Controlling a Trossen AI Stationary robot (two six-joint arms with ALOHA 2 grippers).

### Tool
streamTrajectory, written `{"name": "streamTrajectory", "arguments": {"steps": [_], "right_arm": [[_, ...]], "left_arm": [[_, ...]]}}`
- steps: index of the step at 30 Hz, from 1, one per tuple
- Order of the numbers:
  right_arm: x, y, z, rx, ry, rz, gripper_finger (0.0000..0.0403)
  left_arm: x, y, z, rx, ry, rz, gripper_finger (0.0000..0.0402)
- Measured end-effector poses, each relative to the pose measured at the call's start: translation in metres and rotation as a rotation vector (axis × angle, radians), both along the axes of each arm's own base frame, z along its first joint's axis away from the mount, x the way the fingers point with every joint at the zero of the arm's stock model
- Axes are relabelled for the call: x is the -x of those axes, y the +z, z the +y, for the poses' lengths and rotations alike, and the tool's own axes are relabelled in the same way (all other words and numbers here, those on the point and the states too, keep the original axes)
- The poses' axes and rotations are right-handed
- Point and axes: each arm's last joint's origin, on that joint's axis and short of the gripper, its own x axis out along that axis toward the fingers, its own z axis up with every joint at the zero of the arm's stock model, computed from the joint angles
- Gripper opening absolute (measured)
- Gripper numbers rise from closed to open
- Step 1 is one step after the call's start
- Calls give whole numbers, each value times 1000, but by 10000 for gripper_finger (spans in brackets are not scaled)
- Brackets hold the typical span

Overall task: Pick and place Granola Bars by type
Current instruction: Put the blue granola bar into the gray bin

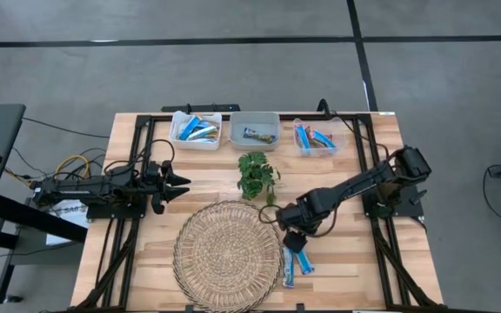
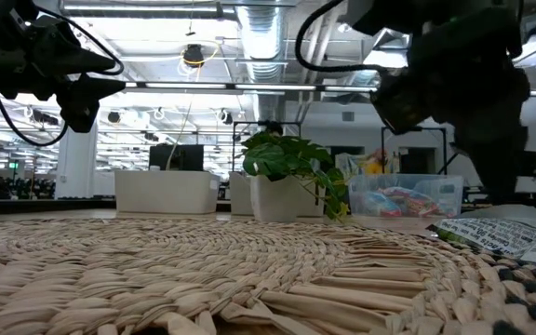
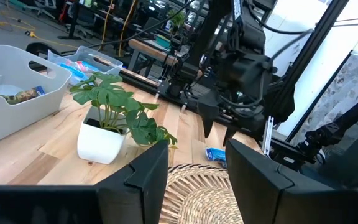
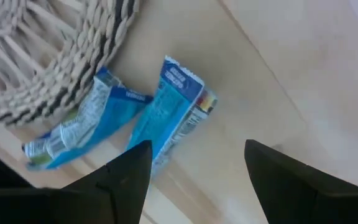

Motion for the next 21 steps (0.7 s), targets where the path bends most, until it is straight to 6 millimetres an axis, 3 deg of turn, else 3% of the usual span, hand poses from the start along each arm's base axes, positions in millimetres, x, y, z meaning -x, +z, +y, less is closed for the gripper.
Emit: {"name": "streamTrajectory", "arguments": {"steps": [11,21], "right_arm": [[3,-3,21,-12,-53,-22,249],[0,-39,40,8,-26,65,249]], "left_arm": [[0,0,0,0,0,0,153],[0,0,0,0,0,0,153]]}}
